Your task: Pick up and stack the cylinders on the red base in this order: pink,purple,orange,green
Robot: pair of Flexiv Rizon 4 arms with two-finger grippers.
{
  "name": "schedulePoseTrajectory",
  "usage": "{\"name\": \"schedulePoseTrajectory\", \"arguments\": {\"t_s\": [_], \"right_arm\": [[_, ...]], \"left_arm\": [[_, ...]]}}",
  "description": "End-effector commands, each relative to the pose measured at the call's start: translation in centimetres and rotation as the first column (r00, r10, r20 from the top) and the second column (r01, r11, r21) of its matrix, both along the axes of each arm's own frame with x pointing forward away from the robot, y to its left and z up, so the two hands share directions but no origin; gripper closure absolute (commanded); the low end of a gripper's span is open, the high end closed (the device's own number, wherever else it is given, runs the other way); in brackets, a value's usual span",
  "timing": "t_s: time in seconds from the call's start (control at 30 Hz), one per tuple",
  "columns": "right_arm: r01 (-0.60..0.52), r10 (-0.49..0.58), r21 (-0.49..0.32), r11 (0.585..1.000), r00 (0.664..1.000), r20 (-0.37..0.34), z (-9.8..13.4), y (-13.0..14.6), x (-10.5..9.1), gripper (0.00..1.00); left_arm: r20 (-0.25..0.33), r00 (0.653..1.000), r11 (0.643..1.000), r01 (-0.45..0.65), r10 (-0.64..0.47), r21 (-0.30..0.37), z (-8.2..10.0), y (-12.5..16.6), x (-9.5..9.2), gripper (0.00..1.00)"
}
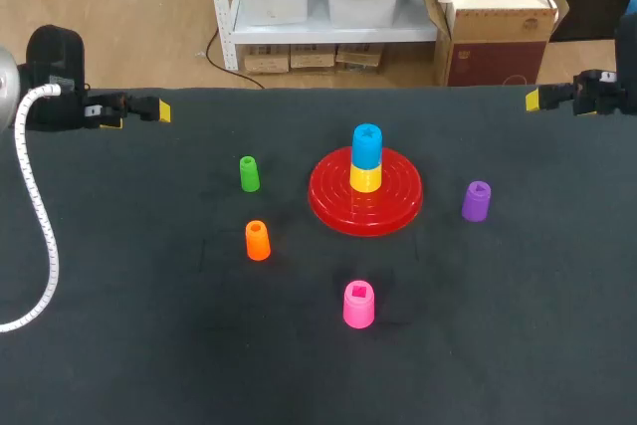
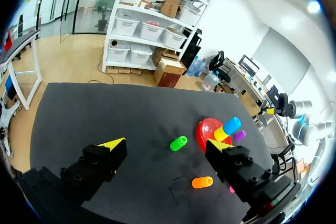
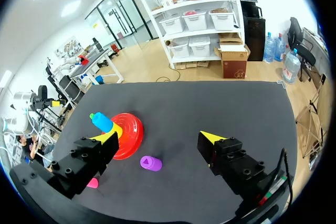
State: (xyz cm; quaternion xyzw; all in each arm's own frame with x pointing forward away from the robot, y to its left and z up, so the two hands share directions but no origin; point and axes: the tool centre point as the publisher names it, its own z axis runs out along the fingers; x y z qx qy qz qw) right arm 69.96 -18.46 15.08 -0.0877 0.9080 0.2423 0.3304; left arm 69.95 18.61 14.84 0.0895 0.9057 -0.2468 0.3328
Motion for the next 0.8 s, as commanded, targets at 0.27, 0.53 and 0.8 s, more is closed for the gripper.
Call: {"name": "schedulePoseTrajectory", "arguments": {"t_s": [0.27, 0.53, 0.8], "right_arm": [[-0.001, 0.001, 0.001, 1.000, 1.000, 0.000, 0.0, 0.0, 0.0, 0.00], [-0.001, 0.001, 0.001, 1.000, 1.000, 0.000, 0.0, 0.0, 0.0, 0.00], [-0.001, 0.001, 0.001, 1.000, 1.000, 0.000, 0.0, 0.0, 0.0, 0.00]], "left_arm": [[-0.006, 1.000, 1.000, -0.003, 0.003, 0.007, 0.2, -0.1, 0.0, 0.00], [-0.006, 1.000, 1.000, -0.003, 0.003, 0.007, 0.2, -0.1, 0.0, 0.00], [0.406, 0.789, 0.865, 0.502, -0.461, 0.005, 2.6, -0.7, -3.0, 0.00]]}}
